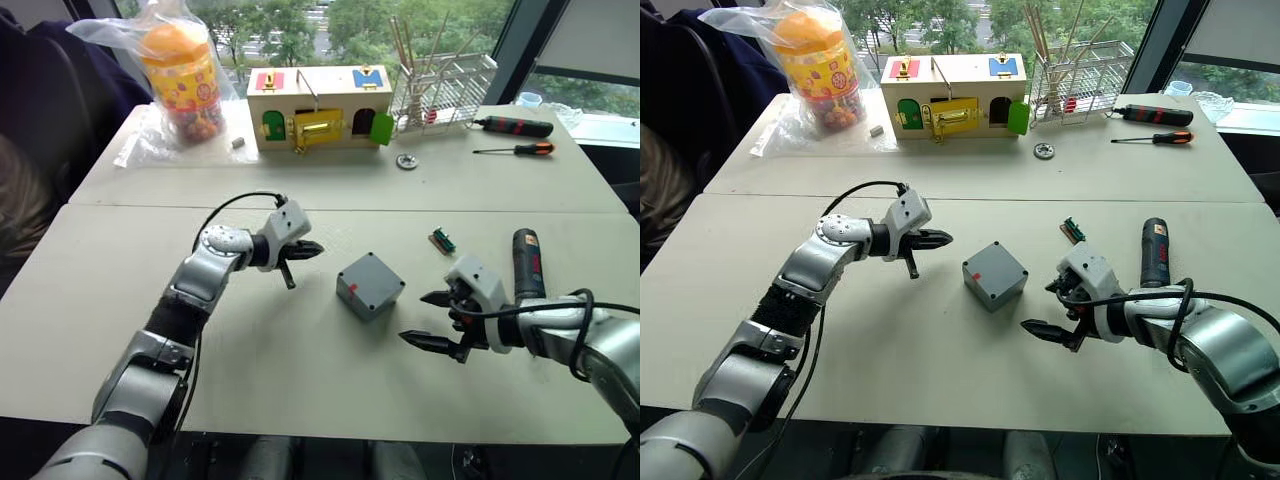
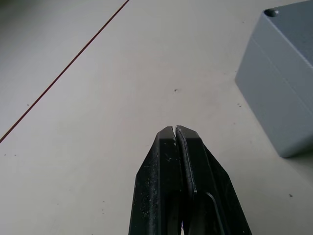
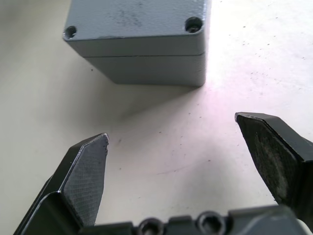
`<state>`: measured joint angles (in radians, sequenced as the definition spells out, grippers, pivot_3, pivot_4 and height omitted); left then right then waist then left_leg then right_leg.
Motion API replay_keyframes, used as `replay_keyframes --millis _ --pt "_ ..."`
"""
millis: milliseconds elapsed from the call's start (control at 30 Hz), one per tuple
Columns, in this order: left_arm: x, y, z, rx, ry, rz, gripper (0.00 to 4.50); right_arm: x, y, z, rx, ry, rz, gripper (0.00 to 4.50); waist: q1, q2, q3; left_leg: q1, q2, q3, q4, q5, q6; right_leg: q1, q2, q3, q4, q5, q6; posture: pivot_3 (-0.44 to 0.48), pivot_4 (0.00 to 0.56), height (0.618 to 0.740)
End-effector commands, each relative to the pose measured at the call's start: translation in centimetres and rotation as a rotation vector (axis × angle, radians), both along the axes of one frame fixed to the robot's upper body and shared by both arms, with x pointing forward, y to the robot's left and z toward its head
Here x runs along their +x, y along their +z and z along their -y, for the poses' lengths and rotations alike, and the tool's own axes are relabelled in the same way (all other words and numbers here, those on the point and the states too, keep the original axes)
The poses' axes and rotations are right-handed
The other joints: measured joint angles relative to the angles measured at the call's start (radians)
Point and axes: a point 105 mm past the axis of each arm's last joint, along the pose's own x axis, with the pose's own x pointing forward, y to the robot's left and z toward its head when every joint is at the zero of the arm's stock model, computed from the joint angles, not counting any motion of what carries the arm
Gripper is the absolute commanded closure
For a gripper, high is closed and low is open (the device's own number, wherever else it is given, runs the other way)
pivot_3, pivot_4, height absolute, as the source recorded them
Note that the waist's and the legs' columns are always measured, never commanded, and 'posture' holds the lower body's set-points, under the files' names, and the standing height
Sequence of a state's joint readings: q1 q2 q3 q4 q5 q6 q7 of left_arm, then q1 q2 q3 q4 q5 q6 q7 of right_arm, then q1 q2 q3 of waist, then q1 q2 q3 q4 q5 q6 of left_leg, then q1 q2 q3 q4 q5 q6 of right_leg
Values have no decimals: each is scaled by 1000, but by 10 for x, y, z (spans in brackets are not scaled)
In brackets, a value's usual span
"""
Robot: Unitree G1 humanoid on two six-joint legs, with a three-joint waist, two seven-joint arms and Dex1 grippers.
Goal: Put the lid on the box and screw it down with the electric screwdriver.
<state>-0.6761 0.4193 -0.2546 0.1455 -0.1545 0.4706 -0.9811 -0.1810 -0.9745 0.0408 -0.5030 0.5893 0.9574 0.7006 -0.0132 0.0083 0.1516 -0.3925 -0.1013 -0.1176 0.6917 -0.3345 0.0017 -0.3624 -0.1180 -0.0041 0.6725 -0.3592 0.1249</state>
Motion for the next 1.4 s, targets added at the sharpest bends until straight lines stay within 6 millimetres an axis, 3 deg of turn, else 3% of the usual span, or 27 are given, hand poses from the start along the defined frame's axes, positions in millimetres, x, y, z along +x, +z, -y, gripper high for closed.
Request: replay_keyframes --millis 33,233,467,633,800,900,1233,1400 --pt "-36 9 8 -37 -111 -55 4500 14 8 -3 -6 63 85 25 -3 0 0 0 0 0 0 0 0 0 0 0 0 0 0 0 150 740" --pt "-53 -6 22 -14 -125 -102 4500 20 7 -13 -3 156 106 25 5 0 0 0 0 -1 2 0 0 2 0 0 0 0 0 0 150 740" --pt "-35 -9 40 -31 -74 -68 4500 3 9 -33 59 245 64 25 3 0 0 0 -1 -1 3 0 0 2 0 0 -1 0 0 0 150 740" --pt "-23 -5 40 -48 -43 -37 4500 -7 7 -37 78 237 44 25 3 0 0 0 -1 -1 3 0 0 2 0 0 -1 0 0 0 150 740" --pt "-25 -5 38 -48 -69 -40 4500 -9 5 -38 81 212 42 25 3 0 0 0 -1 -1 2 0 0 2 0 0 -1 0 0 0 150 740" --pt "-30 -5 36 -48 -87 -49 4500 -6 6 -28 52 168 58 25 4 0 0 0 -1 -1 3 0 1 2 0 0 -1 0 0 0 150 740" --pt "-48 -7 46 -75 -168 -91 4500 10 42 56 71 -201 151 25 11 0 0 0 -2 -2 4 0 1 3 -1 0 0 0 0 0 150 740" --pt "-46 -3 45 -80 -170 -80 4500 19 39 81 48 -339 201 25 17 0 0 0 -2 -1 4 -1 1 3 -1 0 0 0 0 0 150 740"
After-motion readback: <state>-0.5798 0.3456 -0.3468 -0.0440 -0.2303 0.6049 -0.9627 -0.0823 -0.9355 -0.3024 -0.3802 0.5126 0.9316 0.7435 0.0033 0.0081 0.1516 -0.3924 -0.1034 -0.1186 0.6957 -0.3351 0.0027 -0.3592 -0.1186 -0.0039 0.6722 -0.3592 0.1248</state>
